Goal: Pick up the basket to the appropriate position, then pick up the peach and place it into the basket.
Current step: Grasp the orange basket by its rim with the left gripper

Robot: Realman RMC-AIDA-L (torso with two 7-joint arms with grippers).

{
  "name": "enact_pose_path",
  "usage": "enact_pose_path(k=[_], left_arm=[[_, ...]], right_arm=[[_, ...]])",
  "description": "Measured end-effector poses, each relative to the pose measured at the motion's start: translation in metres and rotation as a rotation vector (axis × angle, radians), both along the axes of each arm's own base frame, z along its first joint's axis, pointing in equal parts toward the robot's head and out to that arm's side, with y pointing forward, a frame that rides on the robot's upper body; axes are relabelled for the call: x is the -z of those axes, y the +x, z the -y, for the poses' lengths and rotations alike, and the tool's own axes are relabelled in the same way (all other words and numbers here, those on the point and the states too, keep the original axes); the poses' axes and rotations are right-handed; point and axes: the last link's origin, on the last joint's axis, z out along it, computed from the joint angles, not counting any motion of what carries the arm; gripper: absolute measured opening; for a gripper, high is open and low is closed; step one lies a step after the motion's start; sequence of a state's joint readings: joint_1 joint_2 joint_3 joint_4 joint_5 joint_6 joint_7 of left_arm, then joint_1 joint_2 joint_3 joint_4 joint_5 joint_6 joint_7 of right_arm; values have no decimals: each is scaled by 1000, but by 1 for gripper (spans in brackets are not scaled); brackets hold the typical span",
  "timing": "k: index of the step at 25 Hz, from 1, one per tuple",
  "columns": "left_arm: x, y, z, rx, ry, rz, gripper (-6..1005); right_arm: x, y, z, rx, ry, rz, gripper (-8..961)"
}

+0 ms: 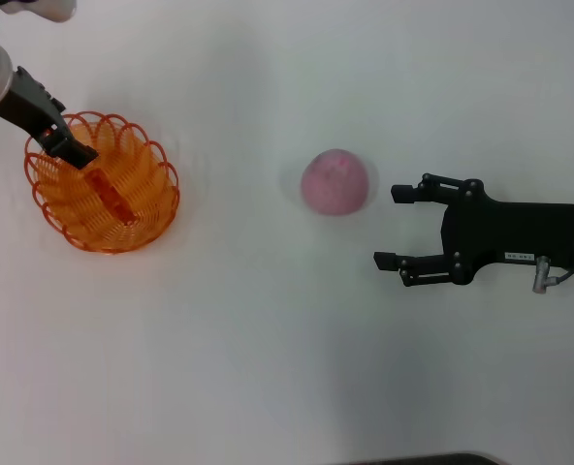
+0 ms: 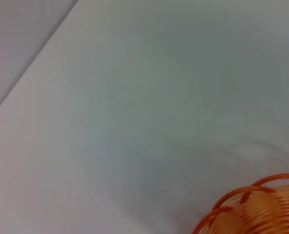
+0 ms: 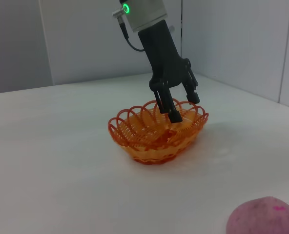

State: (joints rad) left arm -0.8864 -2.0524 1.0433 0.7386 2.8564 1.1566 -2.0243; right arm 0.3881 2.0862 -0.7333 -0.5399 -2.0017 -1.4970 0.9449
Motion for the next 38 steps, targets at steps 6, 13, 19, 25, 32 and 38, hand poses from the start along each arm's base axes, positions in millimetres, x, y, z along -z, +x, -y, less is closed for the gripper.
enact_pose_path(k=[6,13,19,25,32,38], left_arm=[[3,0,1,0,-5,-16,728],[2,1,0,-4,4,-13,396],[2,1,-1,-3,5,-14,257],[1,0,0,-3,5,-16,216],[1,1,0,-2,1,-16,203],[0,1,0,-4,-2,-17,161]], right_arm=[[0,0,0,-1,0,0,926],[1,-2,-1,-3,-1,-3,926],[1,-3,-2,-8,-1,-3,926],[2,-5,-3,-13,-2,-4,927],[2,-6,-4,-15,-1,-7,927],[2,-6,-4,-13,1,-8,927]])
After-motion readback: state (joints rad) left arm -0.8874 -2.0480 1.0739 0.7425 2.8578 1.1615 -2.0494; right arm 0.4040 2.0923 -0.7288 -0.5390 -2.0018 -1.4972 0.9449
